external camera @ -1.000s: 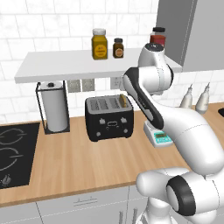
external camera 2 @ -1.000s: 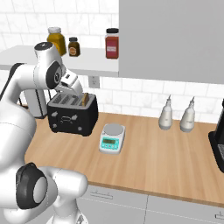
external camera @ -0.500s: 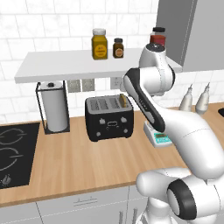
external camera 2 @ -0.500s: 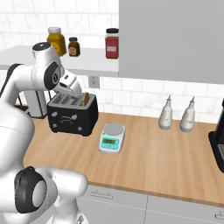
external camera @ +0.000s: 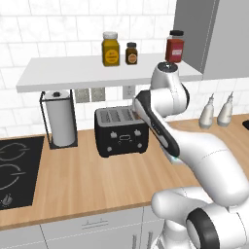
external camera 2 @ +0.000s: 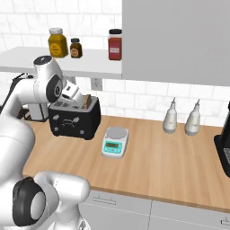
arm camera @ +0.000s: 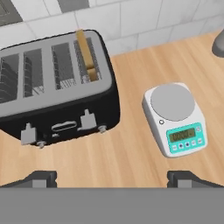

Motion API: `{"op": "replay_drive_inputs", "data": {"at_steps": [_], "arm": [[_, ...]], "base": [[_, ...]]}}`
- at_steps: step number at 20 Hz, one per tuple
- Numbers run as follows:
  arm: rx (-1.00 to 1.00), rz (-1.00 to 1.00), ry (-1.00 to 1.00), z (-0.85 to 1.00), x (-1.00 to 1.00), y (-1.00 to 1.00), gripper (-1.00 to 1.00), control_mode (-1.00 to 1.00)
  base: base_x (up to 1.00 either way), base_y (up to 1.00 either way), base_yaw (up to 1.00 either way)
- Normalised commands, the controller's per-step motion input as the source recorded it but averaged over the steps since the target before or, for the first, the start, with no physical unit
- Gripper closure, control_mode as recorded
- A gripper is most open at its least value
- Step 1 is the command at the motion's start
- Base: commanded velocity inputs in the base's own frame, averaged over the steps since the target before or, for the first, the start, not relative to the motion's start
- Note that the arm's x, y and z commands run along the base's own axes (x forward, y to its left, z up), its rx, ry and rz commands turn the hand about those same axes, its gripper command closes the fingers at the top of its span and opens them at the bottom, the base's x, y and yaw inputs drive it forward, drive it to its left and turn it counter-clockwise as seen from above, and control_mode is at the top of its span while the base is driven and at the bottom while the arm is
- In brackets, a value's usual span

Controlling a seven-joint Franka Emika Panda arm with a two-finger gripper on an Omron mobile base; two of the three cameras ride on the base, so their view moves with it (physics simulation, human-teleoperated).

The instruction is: Start the toaster. Once the lever pops up, take the bread to the plate on the dining counter.

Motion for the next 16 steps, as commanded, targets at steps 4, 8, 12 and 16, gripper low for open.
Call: {"op": "replay_drive_inputs", "data": {"at_steps": [4, 8, 12, 16], "arm": [[-0.07, 0.0, -0.04, -0.19, 0.28, 0.0, -1.0, -1.0], [-0.02, 0.02, -0.08, -0.13, 0.34, 0.0, -1.0, -1.0], [-0.01, 0.05, -0.07, -0.13, 0.48, 0.05, -1.0, -1.0], [-0.03, 0.05, -0.02, -0.11, 0.52, 0.05, -1.0, -1.0]], "base": [[0.0, 0.0, 0.0], [0.0, 0.0, 0.0], [0.0, 0.0, 0.0], [0.0, 0.0, 0.0]]}}
